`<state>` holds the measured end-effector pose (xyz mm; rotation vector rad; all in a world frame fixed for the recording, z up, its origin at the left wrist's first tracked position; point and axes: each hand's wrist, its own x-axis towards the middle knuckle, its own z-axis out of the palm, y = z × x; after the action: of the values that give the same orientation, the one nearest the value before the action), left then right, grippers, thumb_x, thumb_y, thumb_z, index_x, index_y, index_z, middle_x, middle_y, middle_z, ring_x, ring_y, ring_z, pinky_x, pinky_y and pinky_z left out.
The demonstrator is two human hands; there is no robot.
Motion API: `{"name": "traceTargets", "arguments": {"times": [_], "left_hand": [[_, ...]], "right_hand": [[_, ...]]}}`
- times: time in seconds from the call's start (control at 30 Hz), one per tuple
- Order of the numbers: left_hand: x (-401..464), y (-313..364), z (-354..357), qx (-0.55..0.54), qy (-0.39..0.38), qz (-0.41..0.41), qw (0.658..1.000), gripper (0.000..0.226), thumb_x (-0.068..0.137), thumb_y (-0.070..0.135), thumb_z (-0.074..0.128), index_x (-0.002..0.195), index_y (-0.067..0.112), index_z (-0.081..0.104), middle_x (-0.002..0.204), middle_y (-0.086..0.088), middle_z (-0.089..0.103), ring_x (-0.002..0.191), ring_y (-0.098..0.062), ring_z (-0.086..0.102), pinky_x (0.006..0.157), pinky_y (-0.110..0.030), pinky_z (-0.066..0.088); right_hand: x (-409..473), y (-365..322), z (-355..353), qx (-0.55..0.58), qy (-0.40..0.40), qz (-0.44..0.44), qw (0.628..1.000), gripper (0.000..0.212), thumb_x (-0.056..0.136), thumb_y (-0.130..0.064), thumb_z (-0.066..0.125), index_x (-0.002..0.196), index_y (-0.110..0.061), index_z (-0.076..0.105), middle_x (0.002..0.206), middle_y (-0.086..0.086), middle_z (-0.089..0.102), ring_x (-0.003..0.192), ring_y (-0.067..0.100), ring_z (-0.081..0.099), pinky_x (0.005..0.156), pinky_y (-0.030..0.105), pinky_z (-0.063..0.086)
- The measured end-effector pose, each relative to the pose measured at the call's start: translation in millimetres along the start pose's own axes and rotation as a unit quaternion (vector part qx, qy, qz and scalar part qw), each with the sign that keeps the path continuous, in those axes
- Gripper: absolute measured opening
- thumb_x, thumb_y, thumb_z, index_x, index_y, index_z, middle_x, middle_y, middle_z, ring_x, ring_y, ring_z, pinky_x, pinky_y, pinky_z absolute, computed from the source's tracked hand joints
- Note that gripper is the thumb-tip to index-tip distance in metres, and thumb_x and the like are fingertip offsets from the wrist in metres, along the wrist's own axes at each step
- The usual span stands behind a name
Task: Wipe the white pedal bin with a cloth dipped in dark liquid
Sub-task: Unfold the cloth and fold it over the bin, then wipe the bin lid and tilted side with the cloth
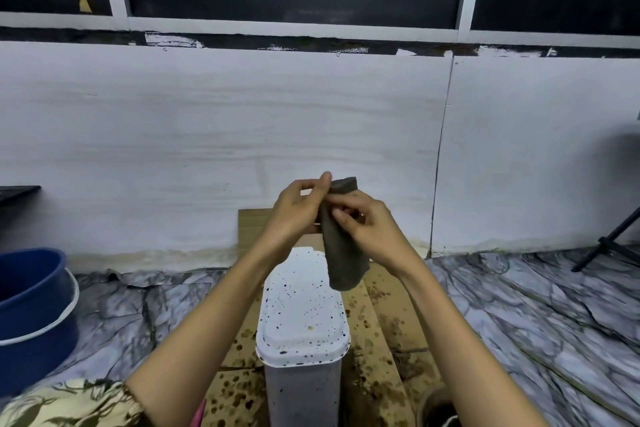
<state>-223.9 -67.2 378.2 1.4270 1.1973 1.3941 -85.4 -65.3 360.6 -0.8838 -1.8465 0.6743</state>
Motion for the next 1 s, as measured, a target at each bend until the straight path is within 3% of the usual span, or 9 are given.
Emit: {"name": "traceTargets", "arguments": {"times": [0.17, 0.27, 0.4, 0.47, 0.57, 0.73, 0.83, 0.93, 1.0], "left_hand": [[4, -3, -7, 0.052, -0.019, 0.054, 0.997, 0.033, 0.089, 0.028, 0.065, 0.119, 0.016, 0.057, 0.101, -0.011, 0.071, 0.087, -0.019, 0.070, 0.067, -0.030, 0.058], [6, -2, -17, 0.099, -0.024, 0.085, 0.991, 0.023, 0.091, 0.031, 0.061, 0.112, 0.021, 0.062, 0.092, -0.006, 0.073, 0.085, -0.019, 0.070, 0.066, -0.027, 0.054], [6, -2, -19, 0.147, 0.042, 0.165, 0.975, 0.016, 0.094, 0.034, 0.055, 0.103, 0.024, 0.063, 0.077, -0.005, 0.071, 0.071, -0.017, 0.067, 0.062, -0.031, 0.052], [8, -8, -19, 0.193, 0.075, 0.203, 0.957, 0.015, 0.096, 0.033, 0.052, 0.101, 0.021, 0.059, 0.065, -0.013, 0.066, 0.058, -0.025, 0.059, 0.052, -0.032, 0.043], [13, -26, -23, 0.275, 0.089, 0.205, 0.935, 0.019, 0.098, 0.031, 0.048, 0.101, 0.013, 0.053, 0.052, -0.011, 0.053, 0.045, -0.017, 0.045, 0.046, -0.025, 0.028], [22, -57, -29, 0.315, 0.120, 0.162, 0.927, 0.022, 0.099, 0.030, 0.045, 0.102, 0.009, 0.050, 0.051, 0.001, 0.047, 0.049, -0.009, 0.044, 0.045, -0.020, 0.025], [35, -71, -33, 0.311, 0.130, 0.128, 0.933, 0.024, 0.099, 0.033, 0.044, 0.103, 0.011, 0.049, 0.055, 0.005, 0.049, 0.055, -0.009, 0.048, 0.046, -0.020, 0.027], [49, -95, -36, 0.312, 0.135, 0.083, 0.937, 0.028, 0.099, 0.034, 0.045, 0.110, 0.009, 0.049, 0.069, 0.002, 0.057, 0.074, -0.026, 0.059, 0.056, -0.029, 0.026], [57, -121, -40, 0.335, 0.132, 0.027, 0.933, 0.037, 0.100, 0.038, 0.041, 0.117, 0.005, 0.047, 0.092, -0.011, 0.064, 0.094, -0.033, 0.060, 0.065, -0.030, 0.032]], "right_hand": [[0, 7, -2, -0.059, 0.130, -0.003, 0.990, 0.023, 0.083, -0.006, 0.066, 0.089, -0.028, 0.066, 0.096, -0.003, 0.051, 0.098, 0.015, 0.052, 0.080, 0.023, 0.043], [1, 14, -10, 0.025, 0.191, 0.059, 0.980, 0.047, 0.075, -0.020, 0.078, 0.107, -0.027, 0.045, 0.108, -0.004, 0.049, 0.103, 0.012, 0.050, 0.082, 0.023, 0.043], [0, 20, -6, 0.163, 0.004, 0.169, 0.972, 0.060, 0.076, -0.051, 0.067, 0.125, -0.022, 0.048, 0.122, 0.000, 0.059, 0.110, 0.011, 0.058, 0.089, 0.028, 0.049], [-4, 28, 5, 0.235, -0.075, 0.163, 0.955, 0.045, 0.081, -0.047, 0.060, 0.114, -0.018, 0.062, 0.112, 0.001, 0.069, 0.104, 0.014, 0.065, 0.087, 0.031, 0.053], [-6, 35, 23, 0.290, -0.060, 0.154, 0.943, 0.020, 0.092, -0.029, 0.055, 0.102, -0.016, 0.066, 0.092, -0.001, 0.074, 0.087, 0.012, 0.071, 0.070, 0.024, 0.056], [-2, 43, 53, 0.230, 0.041, 0.159, 0.959, 0.024, 0.097, -0.026, 0.050, 0.111, -0.010, 0.062, 0.086, 0.001, 0.069, 0.075, 0.011, 0.067, 0.064, 0.022, 0.054], [6, 57, 68, 0.157, 0.093, 0.148, 0.972, 0.018, 0.096, -0.029, 0.052, 0.107, -0.016, 0.061, 0.096, 0.003, 0.069, 0.092, 0.021, 0.066, 0.078, 0.032, 0.053], [14, 79, 83, 0.032, 0.131, 0.168, 0.977, 0.024, 0.095, -0.032, 0.054, 0.113, -0.016, 0.052, 0.091, -0.010, 0.061, 0.099, 0.023, 0.063, 0.067, 0.023, 0.044], [13, 103, 96, -0.117, 0.105, 0.199, 0.967, 0.044, 0.096, -0.033, 0.051, 0.131, -0.010, 0.039, 0.119, 0.003, 0.056, 0.116, 0.028, 0.052, 0.082, 0.028, 0.043]]}}
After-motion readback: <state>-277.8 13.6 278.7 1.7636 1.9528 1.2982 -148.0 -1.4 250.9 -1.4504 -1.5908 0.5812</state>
